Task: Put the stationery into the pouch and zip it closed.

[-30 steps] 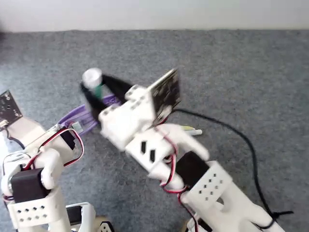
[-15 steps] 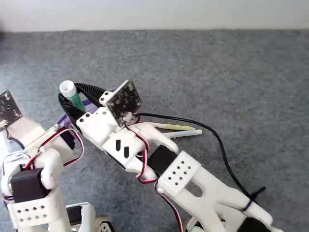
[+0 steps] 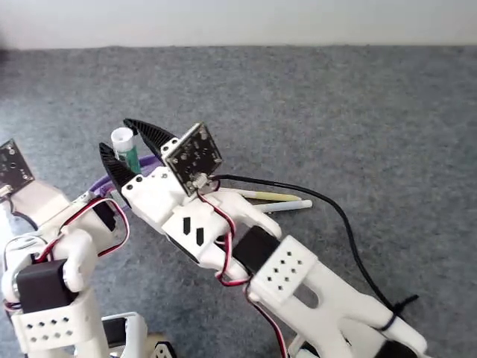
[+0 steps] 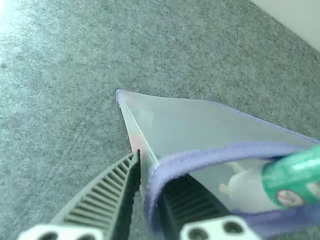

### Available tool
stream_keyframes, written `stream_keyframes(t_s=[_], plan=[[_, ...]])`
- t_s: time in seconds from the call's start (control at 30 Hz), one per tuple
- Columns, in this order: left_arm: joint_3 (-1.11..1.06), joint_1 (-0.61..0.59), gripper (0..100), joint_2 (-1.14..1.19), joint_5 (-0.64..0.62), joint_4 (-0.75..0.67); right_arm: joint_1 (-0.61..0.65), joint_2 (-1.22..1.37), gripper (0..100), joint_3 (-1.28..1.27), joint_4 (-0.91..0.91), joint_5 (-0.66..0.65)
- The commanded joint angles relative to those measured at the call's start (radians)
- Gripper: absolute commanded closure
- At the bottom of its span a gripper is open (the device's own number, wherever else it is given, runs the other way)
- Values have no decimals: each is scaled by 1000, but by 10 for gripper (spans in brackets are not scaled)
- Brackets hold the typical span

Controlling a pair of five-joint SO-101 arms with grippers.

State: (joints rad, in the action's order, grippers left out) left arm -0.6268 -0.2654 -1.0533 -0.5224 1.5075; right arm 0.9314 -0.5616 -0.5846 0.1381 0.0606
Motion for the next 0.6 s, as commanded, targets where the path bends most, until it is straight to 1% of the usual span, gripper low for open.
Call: stream_keyframes(t_s=[0.0,0.17,0.23,0.3,0.33,0.4,0.5,0.57], plan=[[12,-5,988,0,-9,-25,-10,-88,832,9,88,-11],[12,-5,988,2,-9,-25,-8,-196,838,6,216,-11],[12,-5,988,2,-9,-25,-7,-226,890,6,275,-9],[12,-5,988,2,-9,-25,-8,-249,976,5,318,-8],[12,-5,988,2,-9,-25,-8,-259,998,5,334,-8],[12,-5,988,2,-9,-25,-10,-271,965,5,363,-8],[12,-5,988,2,-9,-25,-10,-282,991,5,381,-8],[12,-5,988,0,-9,-25,-10,-285,988,5,381,-9]])
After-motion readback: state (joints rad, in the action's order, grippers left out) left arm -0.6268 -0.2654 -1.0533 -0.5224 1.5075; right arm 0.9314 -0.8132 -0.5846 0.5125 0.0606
